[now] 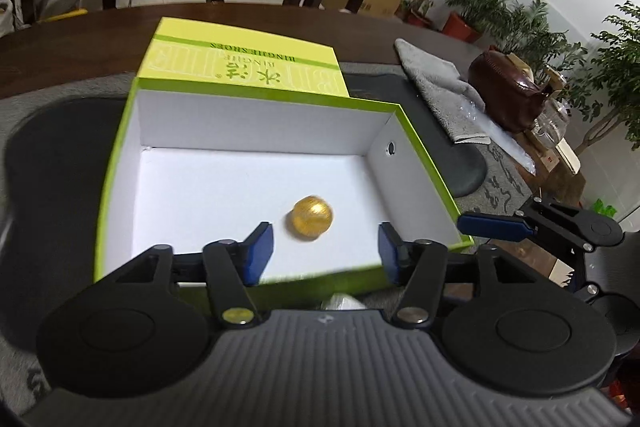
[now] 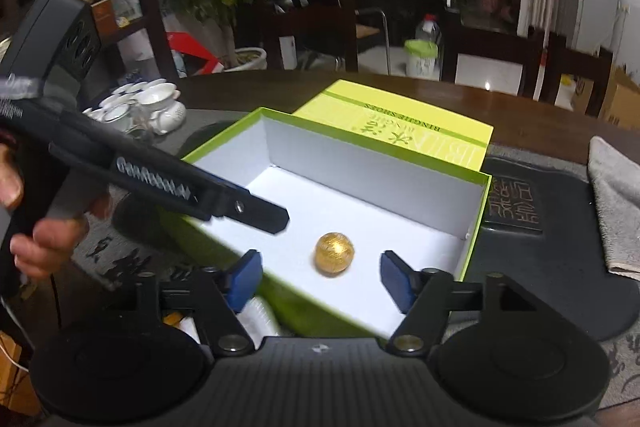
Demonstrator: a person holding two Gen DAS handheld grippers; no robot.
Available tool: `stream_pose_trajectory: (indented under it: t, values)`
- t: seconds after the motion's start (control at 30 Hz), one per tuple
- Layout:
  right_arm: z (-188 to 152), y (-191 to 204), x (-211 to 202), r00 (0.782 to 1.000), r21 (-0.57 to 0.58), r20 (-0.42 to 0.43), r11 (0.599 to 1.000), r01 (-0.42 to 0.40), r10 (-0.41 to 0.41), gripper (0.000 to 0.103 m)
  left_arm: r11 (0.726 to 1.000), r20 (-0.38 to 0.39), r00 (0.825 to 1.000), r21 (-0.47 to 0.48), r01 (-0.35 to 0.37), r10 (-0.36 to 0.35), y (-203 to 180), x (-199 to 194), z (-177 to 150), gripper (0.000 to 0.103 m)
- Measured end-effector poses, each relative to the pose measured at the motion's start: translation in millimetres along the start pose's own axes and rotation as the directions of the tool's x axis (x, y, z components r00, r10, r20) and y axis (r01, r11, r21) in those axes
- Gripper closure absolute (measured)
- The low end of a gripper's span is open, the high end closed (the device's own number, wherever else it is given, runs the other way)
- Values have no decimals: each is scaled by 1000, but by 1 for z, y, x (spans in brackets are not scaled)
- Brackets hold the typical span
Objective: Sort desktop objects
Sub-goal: 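Grasp the white wrapper beside the box with the left gripper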
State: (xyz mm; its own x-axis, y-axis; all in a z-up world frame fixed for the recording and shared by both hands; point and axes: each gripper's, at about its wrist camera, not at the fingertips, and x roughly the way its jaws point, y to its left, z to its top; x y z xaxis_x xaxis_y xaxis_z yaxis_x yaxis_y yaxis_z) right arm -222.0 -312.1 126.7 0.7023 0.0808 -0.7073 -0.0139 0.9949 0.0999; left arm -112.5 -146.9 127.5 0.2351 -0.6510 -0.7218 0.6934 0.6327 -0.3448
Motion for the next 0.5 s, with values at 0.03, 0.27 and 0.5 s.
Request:
stream_pose_trajectory:
  t: [0.03,0.27,0.5]
  values:
    - [-4,3,-5,1000,-4,6,1000,-3,3,24,1000,10,1000,11,-10,9,-1,-6,-5,40]
    - [-37,27,-10,999,-50,-20,998,-31,30,18,993,4,998,106,-58,58,-13,-13,-44,34]
    - [-67,53,17,996,-122,-88,992,-31,21,18,994,-81,993,86,-74,81,-8,17,-63,34]
